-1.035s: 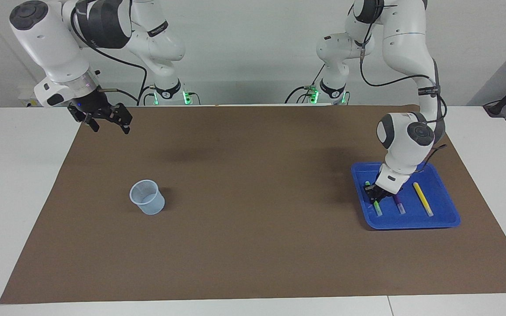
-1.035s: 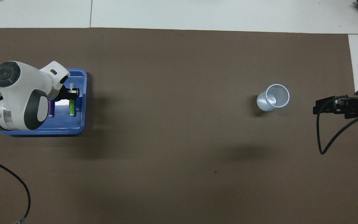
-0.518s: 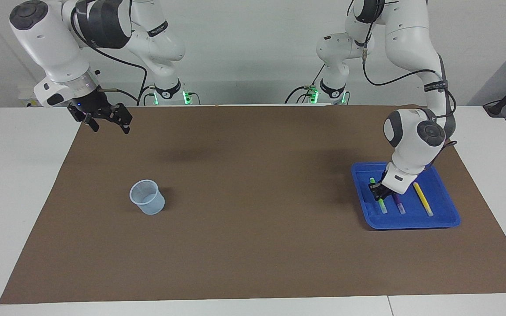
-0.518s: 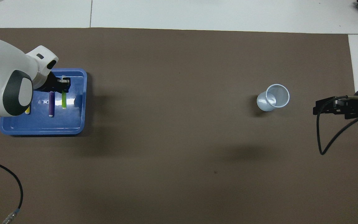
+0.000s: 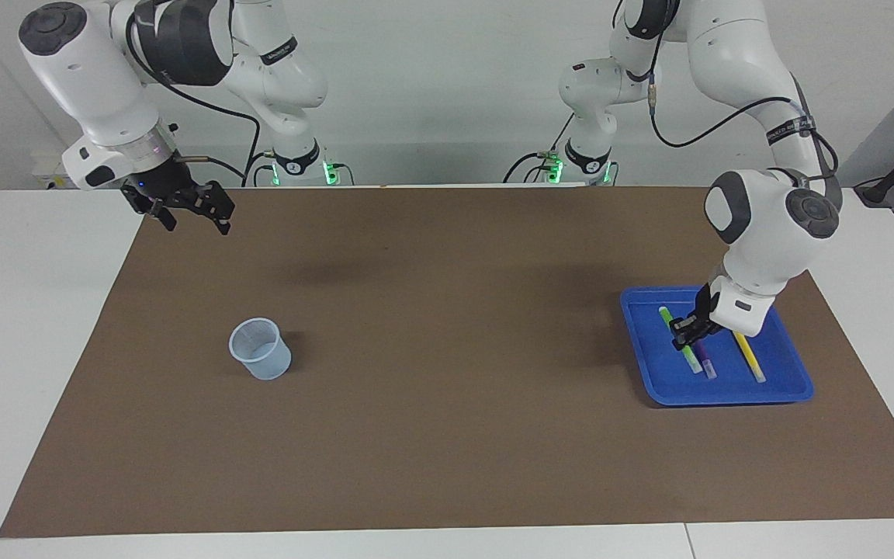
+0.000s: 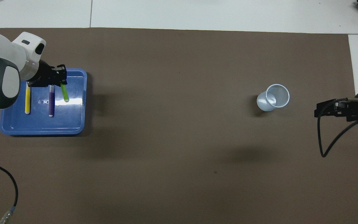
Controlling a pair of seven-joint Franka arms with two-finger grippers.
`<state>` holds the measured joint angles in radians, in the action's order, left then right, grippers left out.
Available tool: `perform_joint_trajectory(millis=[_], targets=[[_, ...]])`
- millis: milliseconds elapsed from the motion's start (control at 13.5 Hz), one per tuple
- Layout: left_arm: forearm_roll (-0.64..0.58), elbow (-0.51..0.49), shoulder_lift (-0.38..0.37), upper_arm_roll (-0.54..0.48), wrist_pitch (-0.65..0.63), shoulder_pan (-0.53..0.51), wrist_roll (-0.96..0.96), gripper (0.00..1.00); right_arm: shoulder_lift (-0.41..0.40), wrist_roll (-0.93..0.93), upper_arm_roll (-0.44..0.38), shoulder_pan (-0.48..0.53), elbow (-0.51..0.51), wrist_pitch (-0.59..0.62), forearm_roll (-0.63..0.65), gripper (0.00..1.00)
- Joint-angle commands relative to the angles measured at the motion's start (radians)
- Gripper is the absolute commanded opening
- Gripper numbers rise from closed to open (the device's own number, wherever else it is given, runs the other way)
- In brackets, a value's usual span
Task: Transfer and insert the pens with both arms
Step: 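Lift the green pen out of the tray with the left gripper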
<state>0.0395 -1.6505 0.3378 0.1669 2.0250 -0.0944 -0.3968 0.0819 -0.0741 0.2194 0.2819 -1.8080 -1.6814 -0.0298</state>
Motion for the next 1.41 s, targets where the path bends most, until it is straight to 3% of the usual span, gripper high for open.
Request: perform_joint_trajectory(millis=[0, 296, 518, 814, 1035, 1331], targets=[[0.039, 0.017, -0.031, 0.002, -0.04, 0.039, -0.234, 0.0, 0.036, 0.03, 0.006, 0.01, -0.042, -0.001, 0.019, 1.0], [0.06, 0.021, -0.106, 0.022, -0.126, 0.067, -0.531, 0.0, 0.052, 0.079, 0.006, 0.017, -0.077, -0.038, -0.028, 1.0], [0.077, 0.02, -0.118, 0.089, -0.147, 0.07, -0.805, 0.0, 0.045, 0.092, -0.002, 0.057, -0.068, -0.041, -0.32, 1.0], [0.077, 0.021, -0.129, 0.161, -0.141, 0.129, -1.17, 0.0, 0.048, 0.111, 0.008, 0.043, -0.076, -0.084, -0.569, 1.0], [0.077, 0.018, -0.137, 0.175, -0.124, 0.211, -1.327, 0.0, 0.039, 0.103, 0.008, -0.032, -0.077, -0.21, -0.625, 1.0], [0.076, 0.02, -0.132, 0.175, 0.036, 0.317, -1.667, 0.0, -0.004, 0.106, 0.008, -0.091, -0.073, -0.273, -0.685, 1.0]])
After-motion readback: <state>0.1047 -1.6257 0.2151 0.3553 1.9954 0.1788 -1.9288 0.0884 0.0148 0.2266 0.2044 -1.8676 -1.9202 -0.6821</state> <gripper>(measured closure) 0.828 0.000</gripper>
